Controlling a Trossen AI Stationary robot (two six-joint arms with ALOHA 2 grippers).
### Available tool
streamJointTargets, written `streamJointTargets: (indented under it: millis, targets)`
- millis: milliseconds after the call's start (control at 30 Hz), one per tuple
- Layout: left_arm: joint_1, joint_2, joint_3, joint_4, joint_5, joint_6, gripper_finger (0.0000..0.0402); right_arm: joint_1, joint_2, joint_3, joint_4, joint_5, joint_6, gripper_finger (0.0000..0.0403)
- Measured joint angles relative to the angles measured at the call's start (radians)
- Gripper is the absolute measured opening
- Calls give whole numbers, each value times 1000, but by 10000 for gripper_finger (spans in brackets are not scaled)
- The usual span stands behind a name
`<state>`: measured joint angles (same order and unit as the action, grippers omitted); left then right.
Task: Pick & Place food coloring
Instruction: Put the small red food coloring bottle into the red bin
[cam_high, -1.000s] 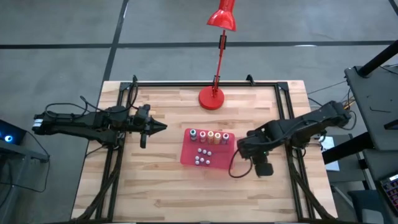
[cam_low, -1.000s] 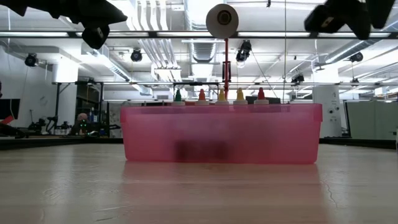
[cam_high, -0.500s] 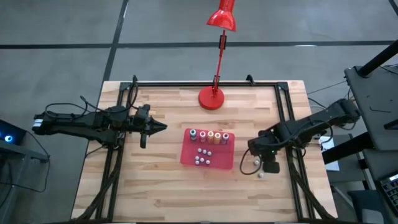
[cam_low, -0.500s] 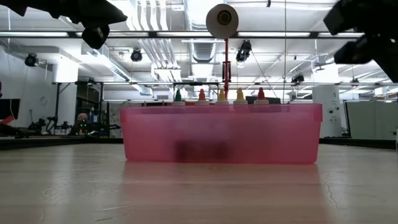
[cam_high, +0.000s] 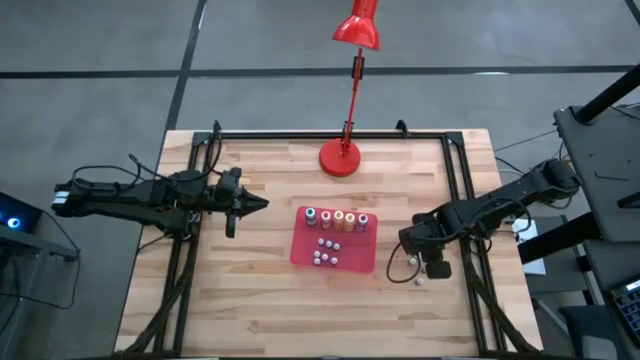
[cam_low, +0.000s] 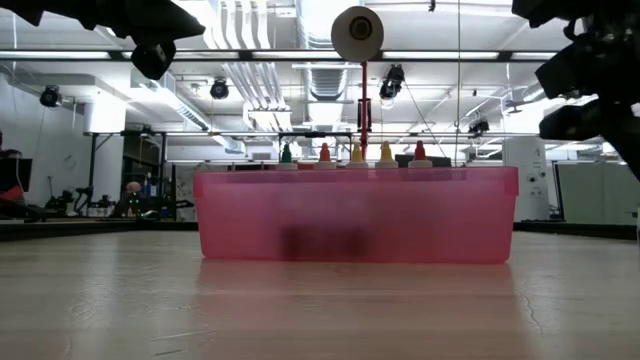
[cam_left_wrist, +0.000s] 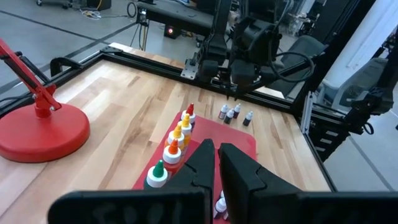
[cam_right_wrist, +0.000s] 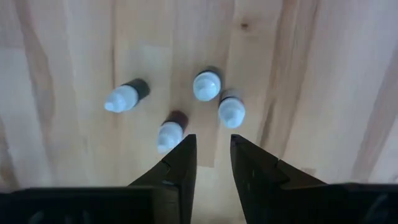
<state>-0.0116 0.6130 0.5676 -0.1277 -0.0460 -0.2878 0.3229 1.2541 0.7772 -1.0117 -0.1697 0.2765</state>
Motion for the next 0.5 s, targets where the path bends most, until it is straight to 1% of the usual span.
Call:
streamJointTargets:
  millis: [167, 233, 500]
  targets:
    - [0, 0, 0, 0, 0, -3, 0, 0, -3, -2, 14, 73, -125, 110]
    - [0, 0, 0, 0, 0, -3, 0, 0, -4, -2, 21, 86, -162, 118]
    - [0, 0, 0, 0, -1, -4, 0, 0, -4, -4, 64, 88, -257, 150]
